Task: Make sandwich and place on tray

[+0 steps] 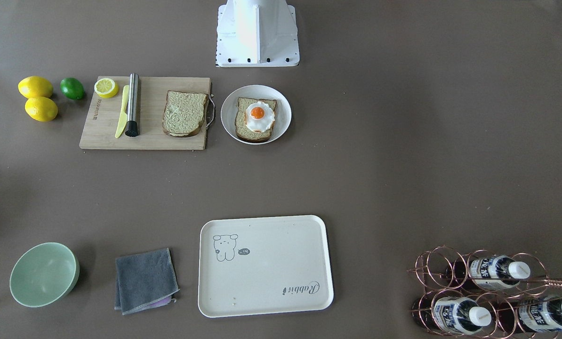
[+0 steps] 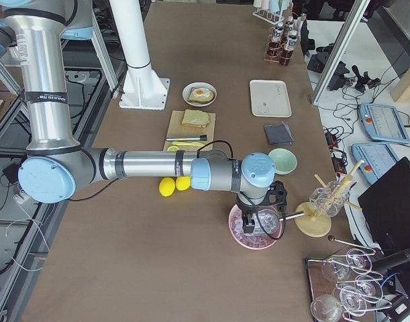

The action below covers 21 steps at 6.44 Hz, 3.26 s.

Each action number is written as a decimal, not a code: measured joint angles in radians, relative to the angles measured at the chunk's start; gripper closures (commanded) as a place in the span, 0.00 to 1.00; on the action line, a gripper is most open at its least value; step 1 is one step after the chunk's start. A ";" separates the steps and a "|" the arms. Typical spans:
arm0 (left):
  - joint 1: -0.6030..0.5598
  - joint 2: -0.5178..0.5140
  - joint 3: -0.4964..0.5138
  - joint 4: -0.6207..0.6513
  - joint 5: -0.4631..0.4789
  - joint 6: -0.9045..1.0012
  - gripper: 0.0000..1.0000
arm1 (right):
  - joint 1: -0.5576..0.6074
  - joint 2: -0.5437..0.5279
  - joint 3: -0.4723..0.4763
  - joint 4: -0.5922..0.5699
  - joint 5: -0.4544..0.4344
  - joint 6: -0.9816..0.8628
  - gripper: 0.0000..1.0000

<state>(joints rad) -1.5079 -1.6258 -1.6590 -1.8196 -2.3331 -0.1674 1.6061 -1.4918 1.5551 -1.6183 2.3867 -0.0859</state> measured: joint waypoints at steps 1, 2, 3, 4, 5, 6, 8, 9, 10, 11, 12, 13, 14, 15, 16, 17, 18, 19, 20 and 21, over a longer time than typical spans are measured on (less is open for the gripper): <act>-0.001 0.003 -0.002 -0.001 -0.002 0.001 0.03 | 0.000 0.001 0.000 0.000 0.000 0.000 0.01; -0.001 0.004 -0.002 -0.003 -0.003 0.001 0.03 | 0.000 0.002 0.000 0.000 0.001 0.000 0.01; -0.001 0.004 -0.002 -0.005 -0.003 0.002 0.03 | 0.001 0.002 0.000 0.000 0.001 0.000 0.00; -0.001 0.004 -0.004 -0.006 -0.003 0.002 0.03 | 0.001 0.002 0.001 0.000 0.000 0.000 0.00; -0.002 0.006 -0.005 -0.006 -0.004 0.002 0.03 | 0.001 0.002 0.003 0.000 0.000 0.000 0.01; -0.003 0.013 -0.006 -0.006 -0.004 0.002 0.03 | 0.002 0.003 0.008 0.000 0.000 0.001 0.00; -0.009 0.037 -0.009 -0.008 -0.005 0.003 0.03 | 0.002 0.004 0.015 0.000 0.002 0.001 0.01; -0.015 0.047 -0.009 -0.006 -0.004 0.003 0.03 | 0.002 0.004 0.016 0.000 0.002 0.001 0.00; -0.026 0.052 -0.009 -0.002 -0.004 0.002 0.03 | 0.002 0.004 0.016 0.000 0.003 0.000 0.00; -0.043 0.055 -0.006 0.002 -0.002 0.000 0.03 | 0.002 0.004 0.016 0.000 0.004 0.000 0.00; -0.057 0.057 -0.002 0.005 -0.001 -0.001 0.03 | 0.002 0.003 0.016 0.000 0.005 0.000 0.00; -0.066 0.056 0.002 0.014 -0.001 -0.001 0.03 | 0.002 0.003 0.016 0.000 0.007 0.000 0.01; -0.069 0.051 0.004 0.025 -0.001 -0.002 0.03 | 0.002 0.003 0.015 0.000 0.008 0.000 0.01; -0.070 0.049 0.004 0.030 -0.002 -0.002 0.03 | 0.002 0.006 0.015 0.000 0.007 0.000 0.00; -0.070 0.049 0.002 0.032 -0.003 -0.002 0.03 | 0.002 0.010 0.013 0.000 0.006 0.001 0.00; -0.071 0.047 -0.001 0.032 -0.003 -0.002 0.02 | 0.002 0.011 0.012 0.000 0.005 0.000 0.00; -0.071 0.047 -0.003 0.032 -0.004 -0.002 0.02 | 0.002 0.011 0.012 0.000 0.005 0.000 0.00; -0.071 0.047 -0.007 0.028 -0.004 -0.004 0.02 | 0.002 0.011 0.013 0.000 0.005 0.000 0.00; -0.071 0.047 -0.008 0.024 -0.005 -0.011 0.02 | 0.002 0.011 0.013 0.000 0.006 0.000 0.00; -0.070 0.046 -0.009 0.021 -0.004 -0.019 0.02 | 0.002 0.011 0.012 0.000 0.007 0.000 0.00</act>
<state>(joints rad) -1.5778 -1.5800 -1.6678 -1.7982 -2.3375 -0.1863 1.6076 -1.4803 1.5672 -1.6183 2.3940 -0.0859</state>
